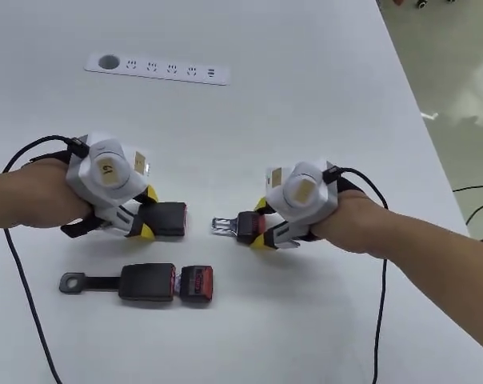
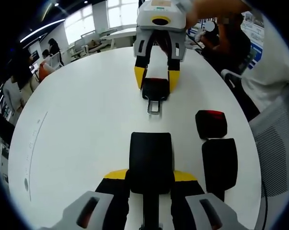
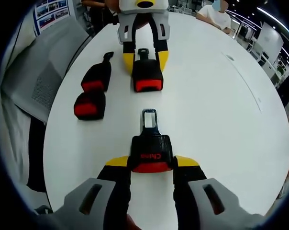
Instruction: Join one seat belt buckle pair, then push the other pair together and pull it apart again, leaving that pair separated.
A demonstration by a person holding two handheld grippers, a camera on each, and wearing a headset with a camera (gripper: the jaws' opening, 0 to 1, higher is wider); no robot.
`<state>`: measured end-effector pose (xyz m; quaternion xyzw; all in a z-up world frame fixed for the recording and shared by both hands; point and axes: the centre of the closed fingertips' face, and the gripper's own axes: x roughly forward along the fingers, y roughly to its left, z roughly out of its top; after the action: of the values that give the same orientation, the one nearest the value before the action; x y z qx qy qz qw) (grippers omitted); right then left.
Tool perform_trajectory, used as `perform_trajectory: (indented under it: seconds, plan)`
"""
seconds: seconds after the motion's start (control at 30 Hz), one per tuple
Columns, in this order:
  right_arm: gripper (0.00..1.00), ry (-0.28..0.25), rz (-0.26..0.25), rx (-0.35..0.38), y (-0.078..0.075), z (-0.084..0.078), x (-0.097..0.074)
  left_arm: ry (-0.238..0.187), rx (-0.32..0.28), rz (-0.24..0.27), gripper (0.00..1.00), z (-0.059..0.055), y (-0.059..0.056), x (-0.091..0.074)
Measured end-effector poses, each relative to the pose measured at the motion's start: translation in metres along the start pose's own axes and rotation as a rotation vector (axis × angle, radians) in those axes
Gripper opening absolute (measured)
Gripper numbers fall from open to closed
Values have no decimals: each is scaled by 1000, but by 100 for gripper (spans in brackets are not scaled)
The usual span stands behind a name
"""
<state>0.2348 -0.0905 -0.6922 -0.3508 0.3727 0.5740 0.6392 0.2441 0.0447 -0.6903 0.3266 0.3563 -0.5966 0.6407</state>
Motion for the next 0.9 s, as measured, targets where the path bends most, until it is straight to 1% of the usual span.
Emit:
perform_trajectory:
  seconds: [0.27, 0.43, 0.57, 0.63, 0.7, 0.9]
  plan:
    - [32, -18, 9, -16, 1, 19, 9, 4, 6, -5, 33, 2, -1, 0]
    - [32, -33, -1, -18, 0, 31, 14, 6, 3, -9, 33, 1, 0, 0]
    - [32, -38, 0, -24, -3, 34, 18, 10, 5, -9, 33, 1, -1, 1]
    - [32, -33, -8, -28, -3, 36, 19, 12, 3, -8, 33, 1, 0, 1]
    - [32, -33, -20, -40, -3, 38, 17, 11, 12, -6, 33, 0, 0, 1]
    - [32, -42, 1, -51, -1, 44, 23, 8, 8, -10, 33, 0, 0, 2]
